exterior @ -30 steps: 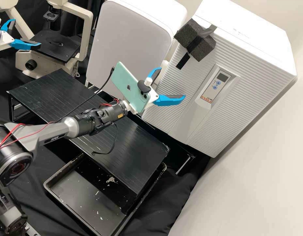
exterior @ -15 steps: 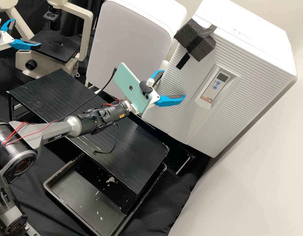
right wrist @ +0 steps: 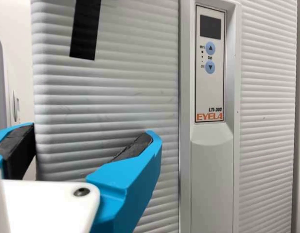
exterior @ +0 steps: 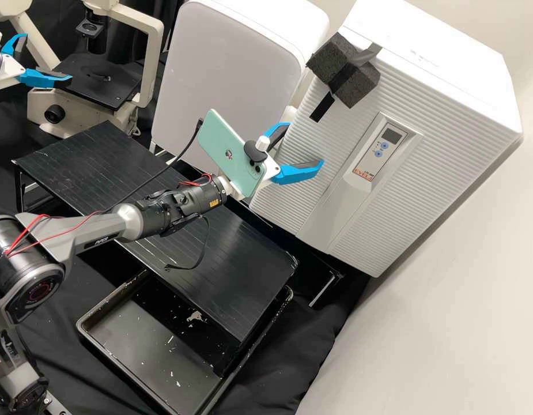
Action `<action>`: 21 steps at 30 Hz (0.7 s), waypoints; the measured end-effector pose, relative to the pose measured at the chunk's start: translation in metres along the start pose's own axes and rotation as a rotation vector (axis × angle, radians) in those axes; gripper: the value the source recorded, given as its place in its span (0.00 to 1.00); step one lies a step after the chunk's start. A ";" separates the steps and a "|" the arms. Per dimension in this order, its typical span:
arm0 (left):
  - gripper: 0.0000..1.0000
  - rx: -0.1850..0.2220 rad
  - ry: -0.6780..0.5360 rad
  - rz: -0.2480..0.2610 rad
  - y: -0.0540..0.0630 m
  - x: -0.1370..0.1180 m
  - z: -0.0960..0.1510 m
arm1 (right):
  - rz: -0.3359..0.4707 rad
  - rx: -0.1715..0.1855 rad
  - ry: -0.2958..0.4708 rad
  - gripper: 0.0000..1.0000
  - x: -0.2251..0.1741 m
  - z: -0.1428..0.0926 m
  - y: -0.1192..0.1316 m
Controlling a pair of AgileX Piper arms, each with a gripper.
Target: Open the incubator door
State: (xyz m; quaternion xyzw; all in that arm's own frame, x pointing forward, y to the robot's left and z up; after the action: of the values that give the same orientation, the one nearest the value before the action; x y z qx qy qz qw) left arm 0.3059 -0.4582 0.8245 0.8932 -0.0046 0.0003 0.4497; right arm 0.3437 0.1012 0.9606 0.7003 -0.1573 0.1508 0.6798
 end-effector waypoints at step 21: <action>1.00 0.000 0.000 0.000 0.000 0.000 0.000 | -0.005 -0.006 0.003 0.00 -0.011 -0.001 0.004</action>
State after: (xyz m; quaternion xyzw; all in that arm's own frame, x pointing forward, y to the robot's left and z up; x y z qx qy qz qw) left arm 0.3059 -0.4582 0.8245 0.8932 -0.0046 0.0003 0.4497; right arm 0.3326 0.1025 0.9595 0.6982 -0.1552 0.1496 0.6826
